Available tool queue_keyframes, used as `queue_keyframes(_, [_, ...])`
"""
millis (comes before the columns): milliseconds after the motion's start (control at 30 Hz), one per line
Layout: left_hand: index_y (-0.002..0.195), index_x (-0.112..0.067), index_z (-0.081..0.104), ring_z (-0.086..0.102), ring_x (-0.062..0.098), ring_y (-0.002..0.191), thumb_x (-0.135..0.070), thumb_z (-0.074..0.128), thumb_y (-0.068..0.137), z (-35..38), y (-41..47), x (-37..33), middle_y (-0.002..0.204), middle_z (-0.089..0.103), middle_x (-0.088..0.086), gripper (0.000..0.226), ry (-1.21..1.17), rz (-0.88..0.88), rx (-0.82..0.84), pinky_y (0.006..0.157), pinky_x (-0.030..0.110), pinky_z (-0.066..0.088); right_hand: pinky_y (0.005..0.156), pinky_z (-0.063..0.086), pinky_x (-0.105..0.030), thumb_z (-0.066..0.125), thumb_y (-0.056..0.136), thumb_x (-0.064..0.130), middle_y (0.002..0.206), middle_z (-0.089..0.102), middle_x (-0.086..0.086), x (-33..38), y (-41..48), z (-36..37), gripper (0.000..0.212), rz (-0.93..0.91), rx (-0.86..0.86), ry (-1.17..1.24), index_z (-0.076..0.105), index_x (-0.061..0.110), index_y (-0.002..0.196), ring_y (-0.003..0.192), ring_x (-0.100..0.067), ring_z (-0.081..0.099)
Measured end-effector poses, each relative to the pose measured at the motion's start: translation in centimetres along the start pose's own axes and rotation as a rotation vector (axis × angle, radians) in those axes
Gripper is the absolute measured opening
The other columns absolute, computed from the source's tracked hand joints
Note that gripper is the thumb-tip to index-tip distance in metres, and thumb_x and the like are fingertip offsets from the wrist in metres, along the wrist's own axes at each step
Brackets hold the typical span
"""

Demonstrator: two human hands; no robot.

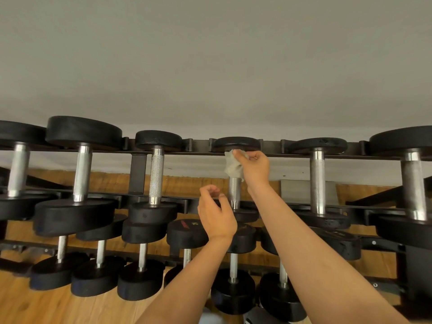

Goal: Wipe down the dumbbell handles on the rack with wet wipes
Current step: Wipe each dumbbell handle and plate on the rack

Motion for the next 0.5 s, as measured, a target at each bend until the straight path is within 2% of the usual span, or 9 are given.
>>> queue_keyframes(133, [0.101, -0.026, 0.047, 0.056, 0.016, 0.092, -0.014, 0.049, 0.093, 0.0, 0.0, -0.1, 0.096, 0.057, -0.011, 0.015, 0.005, 0.001, 0.001, 0.086, 0.046, 0.048, 0.062, 0.043, -0.014, 0.074, 0.085, 0.022, 0.089, 0.061, 0.004, 0.2, -0.6, -0.2, 0.026, -0.022, 0.093, -0.094, 0.058, 0.007, 0.099, 0.081, -0.005, 0.058])
queue_keyframes(200, [0.102, -0.027, 0.047, 0.056, 0.015, 0.092, -0.015, 0.049, 0.093, 0.1, 0.0, -0.1, 0.096, 0.057, -0.01, 0.015, -0.001, 0.011, 0.004, 0.086, 0.046, 0.048, 0.06, 0.04, -0.012, 0.073, 0.085, 0.023, 0.094, 0.062, 0.003, -0.2, -1.3, -0.7, 0.027, -0.029, 0.145, -0.192, 0.059, 0.005, 0.1, 0.082, -0.002, 0.057])
queue_keyframes(267, [0.103, -0.028, 0.046, 0.057, 0.015, 0.092, -0.015, 0.048, 0.093, 0.1, 0.1, 0.0, 0.097, 0.058, -0.009, 0.016, -0.01, 0.018, 0.01, 0.086, 0.047, 0.049, 0.065, 0.042, -0.015, 0.075, 0.084, 0.022, 0.097, 0.066, -0.002, -1.3, -2.0, -1.1, 0.025, -0.032, 0.19, -0.269, 0.06, 0.006, 0.096, 0.086, -0.007, 0.06])
queue_keyframes(367, [0.102, -0.027, 0.046, 0.058, 0.016, 0.091, -0.012, 0.05, 0.094, 0.1, 0.1, -0.2, 0.097, 0.059, -0.007, 0.017, -0.012, 0.038, 0.011, 0.085, 0.044, 0.049, 0.074, 0.052, -0.026, 0.079, 0.08, 0.019, 0.094, 0.069, -0.009, -2.6, -3.2, -1.8, 0.023, -0.052, 0.231, -0.358, 0.057, 0.012, 0.082, 0.089, -0.02, 0.065])
queue_keyframes(433, [0.102, -0.025, 0.047, 0.057, 0.017, 0.092, -0.01, 0.049, 0.095, 0.0, 0.2, -0.2, 0.097, 0.057, -0.006, 0.017, -0.019, 0.044, 0.015, 0.084, 0.039, 0.048, 0.077, 0.054, -0.033, 0.083, 0.075, 0.021, 0.091, 0.069, -0.01, -3.1, -4.0, -2.0, 0.027, -0.081, 0.244, -0.484, 0.058, 0.013, 0.082, 0.087, -0.023, 0.066])
queue_keyframes(500, [0.102, -0.022, 0.048, 0.055, 0.017, 0.093, -0.008, 0.046, 0.096, 0.1, 0.2, -0.1, 0.098, 0.056, -0.005, 0.015, -0.039, 0.016, 0.039, 0.083, 0.033, 0.045, 0.072, 0.053, -0.03, 0.085, 0.072, 0.024, 0.09, 0.068, -0.008, -3.5, -4.8, -1.9, 0.031, -0.11, 0.269, -0.587, 0.061, 0.011, 0.086, 0.084, -0.02, 0.065])
Point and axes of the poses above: each hand's wrist, its own y-axis towards the middle knuckle, its own z-axis out of the palm, x = y × z, the point moved 10 cm from there along y, towards the middle knuckle
